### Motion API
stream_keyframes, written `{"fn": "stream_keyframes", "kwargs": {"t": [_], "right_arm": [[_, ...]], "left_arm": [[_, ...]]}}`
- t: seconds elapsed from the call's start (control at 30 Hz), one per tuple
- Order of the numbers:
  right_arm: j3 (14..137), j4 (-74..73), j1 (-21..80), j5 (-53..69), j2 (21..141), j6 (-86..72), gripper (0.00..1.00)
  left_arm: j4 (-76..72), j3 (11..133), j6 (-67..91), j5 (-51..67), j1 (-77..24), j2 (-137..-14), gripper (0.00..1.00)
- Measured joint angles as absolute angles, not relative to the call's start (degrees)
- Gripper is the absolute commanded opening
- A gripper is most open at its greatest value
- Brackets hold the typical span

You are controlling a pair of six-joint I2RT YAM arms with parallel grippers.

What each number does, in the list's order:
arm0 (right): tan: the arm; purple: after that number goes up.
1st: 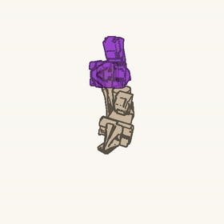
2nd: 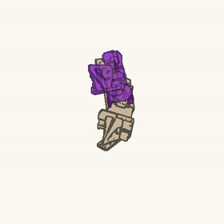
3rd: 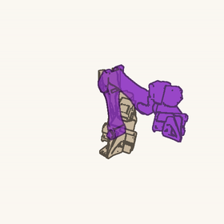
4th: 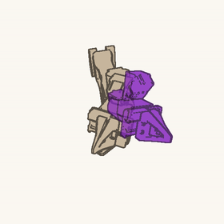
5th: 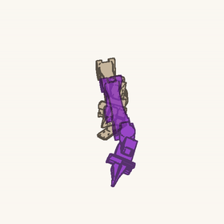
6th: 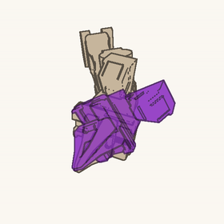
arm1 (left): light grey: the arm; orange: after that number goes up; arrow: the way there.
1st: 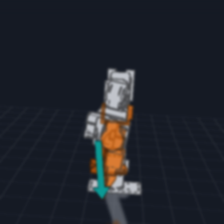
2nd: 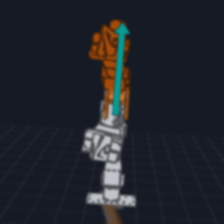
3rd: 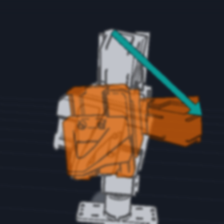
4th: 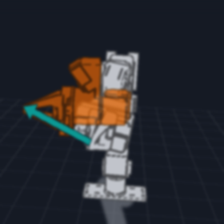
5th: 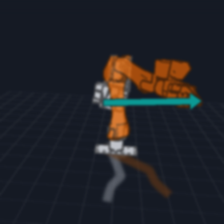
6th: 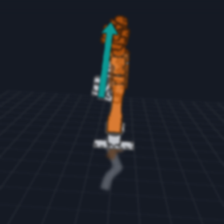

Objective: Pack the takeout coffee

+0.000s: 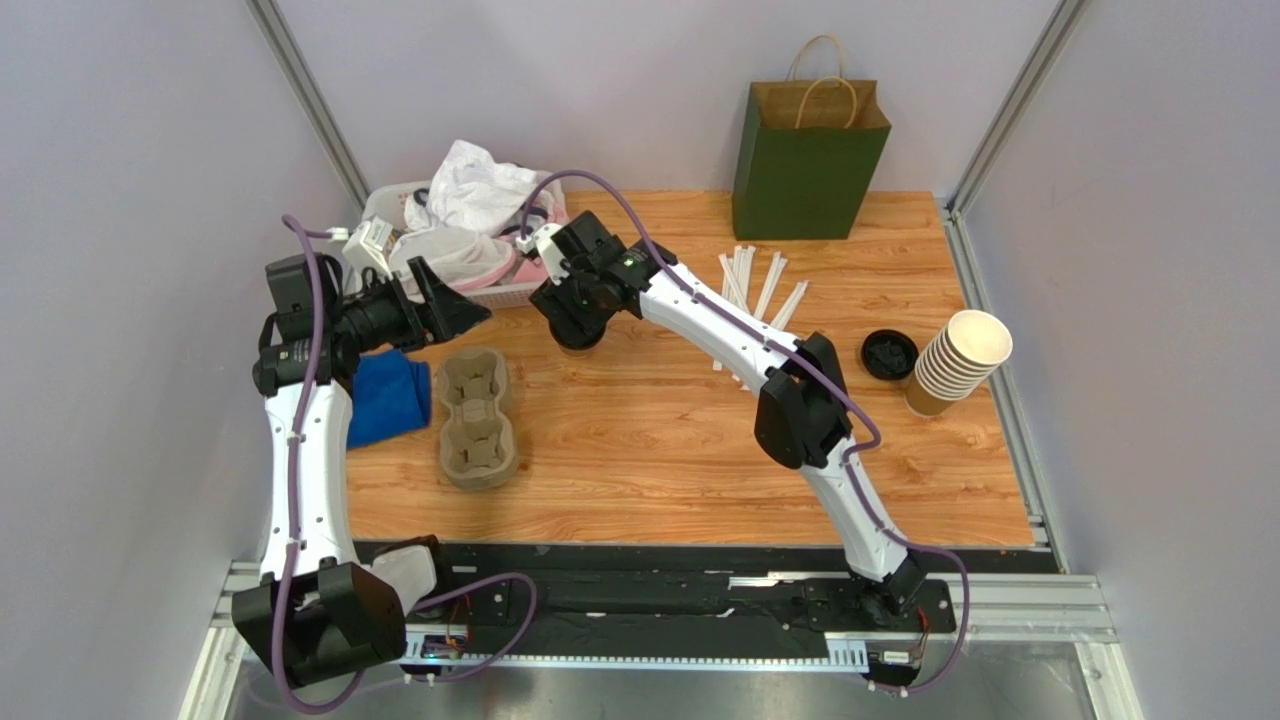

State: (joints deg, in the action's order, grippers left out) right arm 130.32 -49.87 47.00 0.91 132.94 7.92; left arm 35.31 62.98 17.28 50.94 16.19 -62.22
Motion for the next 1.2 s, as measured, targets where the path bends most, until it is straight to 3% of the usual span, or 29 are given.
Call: {"fn": "stream_keyframes", "kwargs": {"t": [0.17, 0.6, 0.77, 1.0, 1.2], "right_arm": [[130.6, -50.1, 47.0, 1.1, 133.3, 8.9, 0.7], [133.4, -50.7, 47.0, 2.0, 135.8, 9.3, 0.98], [135.3, -50.7, 47.0, 2.0, 135.8, 9.3, 1.0], [134.1, -51.1, 47.0, 2.0, 132.1, 8.3, 1.0], [124.0, -51.6, 46.0, 2.1, 115.4, 6.9, 1.0]], "left_arm": [[36.2, 62.7, 16.4, 50.9, 16.3, -62.3, 0.9], [38.4, 62.5, 15.2, 50.9, 16.6, -63.5, 0.9], [39.1, 62.5, 14.1, 50.1, 16.6, -63.5, 0.9], [44.7, 62.5, 5.0, 44.0, 16.5, -63.4, 0.79], [49.7, 62.5, -3.3, 33.6, 10.7, -65.0, 0.65]]}}
